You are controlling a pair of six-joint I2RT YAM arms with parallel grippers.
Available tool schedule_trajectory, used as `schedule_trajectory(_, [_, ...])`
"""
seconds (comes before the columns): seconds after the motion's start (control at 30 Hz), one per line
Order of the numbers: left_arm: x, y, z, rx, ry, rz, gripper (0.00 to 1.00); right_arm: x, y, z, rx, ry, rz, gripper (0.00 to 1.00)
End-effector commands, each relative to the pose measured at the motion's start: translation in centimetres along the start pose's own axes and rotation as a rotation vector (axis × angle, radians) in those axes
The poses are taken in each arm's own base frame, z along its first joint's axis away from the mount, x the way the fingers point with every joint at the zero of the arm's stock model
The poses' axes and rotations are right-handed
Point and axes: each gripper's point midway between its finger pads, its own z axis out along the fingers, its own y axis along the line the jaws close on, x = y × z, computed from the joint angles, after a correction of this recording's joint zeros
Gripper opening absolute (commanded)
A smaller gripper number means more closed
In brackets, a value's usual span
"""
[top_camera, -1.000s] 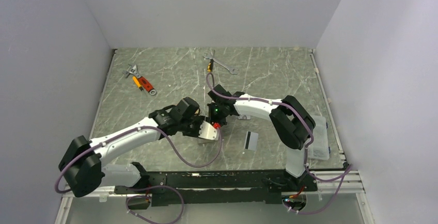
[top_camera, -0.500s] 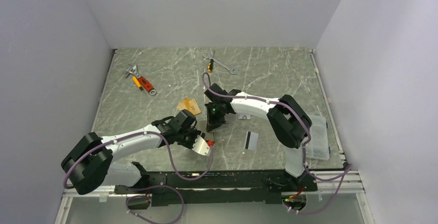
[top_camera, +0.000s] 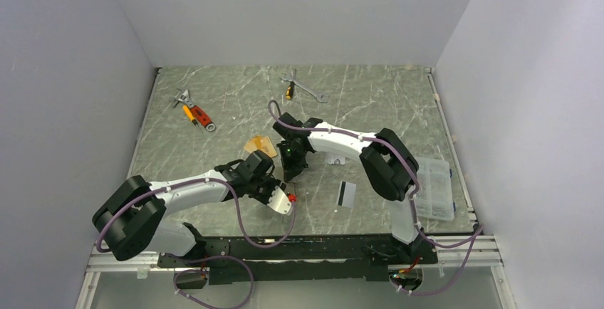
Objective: Put the credit cards into the card holder
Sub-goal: Close the card holder at the center of the board.
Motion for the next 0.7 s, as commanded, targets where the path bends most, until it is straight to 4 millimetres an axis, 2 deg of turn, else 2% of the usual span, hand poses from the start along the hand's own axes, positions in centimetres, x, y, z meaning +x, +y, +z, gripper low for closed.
schedule_trajectory(0.0, [-0.9, 1.0, 0.3, -0.012, -0.035, 0.025, 0.37, 4.9, -4.0, 2.7, 0.207, 0.176, -0.021, 0.00])
schedule_trajectory(0.37, [-1.3, 1.6, -0.2, -0.022, -0.036, 0.016, 0.37, 6.6, -4.1, 5.3, 0.264, 0.220, -0.013, 0.00])
schedule_trajectory(0.67, [-1.6, 1.9, -1.3, -0.029, -0.031, -0.003, 0.37, 8.0, -5.4, 7.8, 0.339, 0.241, -0.006, 0.00])
